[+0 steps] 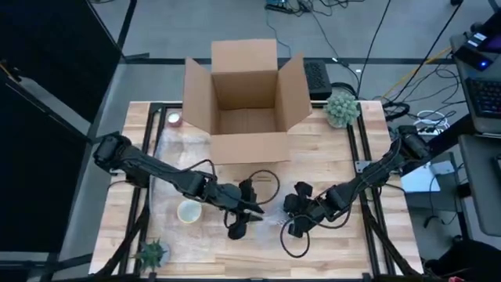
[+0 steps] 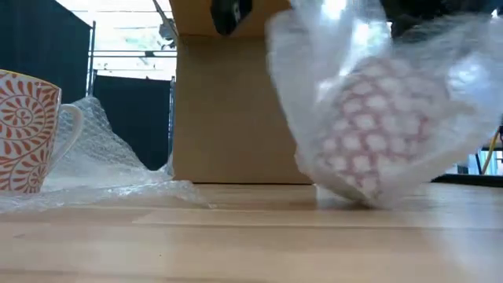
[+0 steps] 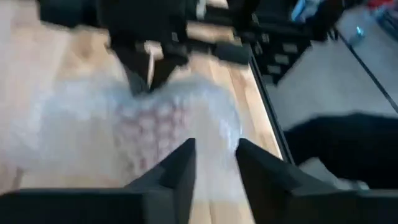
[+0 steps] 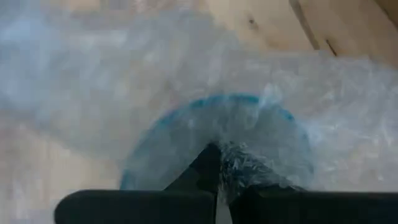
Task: Wrap mug
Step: Wrap the red mug with the bubble wrap
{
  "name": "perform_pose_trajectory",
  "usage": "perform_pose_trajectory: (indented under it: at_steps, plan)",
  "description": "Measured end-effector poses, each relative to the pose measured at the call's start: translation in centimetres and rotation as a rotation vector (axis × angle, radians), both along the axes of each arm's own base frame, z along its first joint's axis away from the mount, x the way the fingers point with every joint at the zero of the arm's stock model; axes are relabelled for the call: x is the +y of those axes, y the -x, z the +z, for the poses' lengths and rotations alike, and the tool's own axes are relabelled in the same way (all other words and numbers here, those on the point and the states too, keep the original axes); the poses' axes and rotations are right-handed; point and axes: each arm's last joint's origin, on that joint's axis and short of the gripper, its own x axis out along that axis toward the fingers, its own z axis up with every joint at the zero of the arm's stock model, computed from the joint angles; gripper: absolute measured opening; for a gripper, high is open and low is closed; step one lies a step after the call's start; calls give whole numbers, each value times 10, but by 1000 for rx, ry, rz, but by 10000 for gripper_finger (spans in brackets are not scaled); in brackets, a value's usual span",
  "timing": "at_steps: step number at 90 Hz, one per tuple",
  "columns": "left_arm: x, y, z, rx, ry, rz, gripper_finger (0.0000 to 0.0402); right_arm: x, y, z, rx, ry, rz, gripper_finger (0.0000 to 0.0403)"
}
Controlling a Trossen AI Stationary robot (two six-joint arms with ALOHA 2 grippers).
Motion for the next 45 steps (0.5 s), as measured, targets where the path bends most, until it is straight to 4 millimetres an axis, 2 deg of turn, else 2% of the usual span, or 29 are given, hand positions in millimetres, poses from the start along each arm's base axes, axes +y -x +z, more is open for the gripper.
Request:
perform_pose_trajectory:
  at_steps: [12,21,30,45]
  plan:
    - [7,28,33,-13,-46,84,166,-1,-1,1,-6,-8,-3,0]
    - [2,47,35,47,-173,168,170,-1,-2,1,-11,-9,-2,0]
    - [-11,52,17,80,-217,150,170,-1,-2,2,-15,-10,-1,0]
    - [-33,33,-33,-3,-140,80,170,0,-3,3,-25,-15,-1,0]
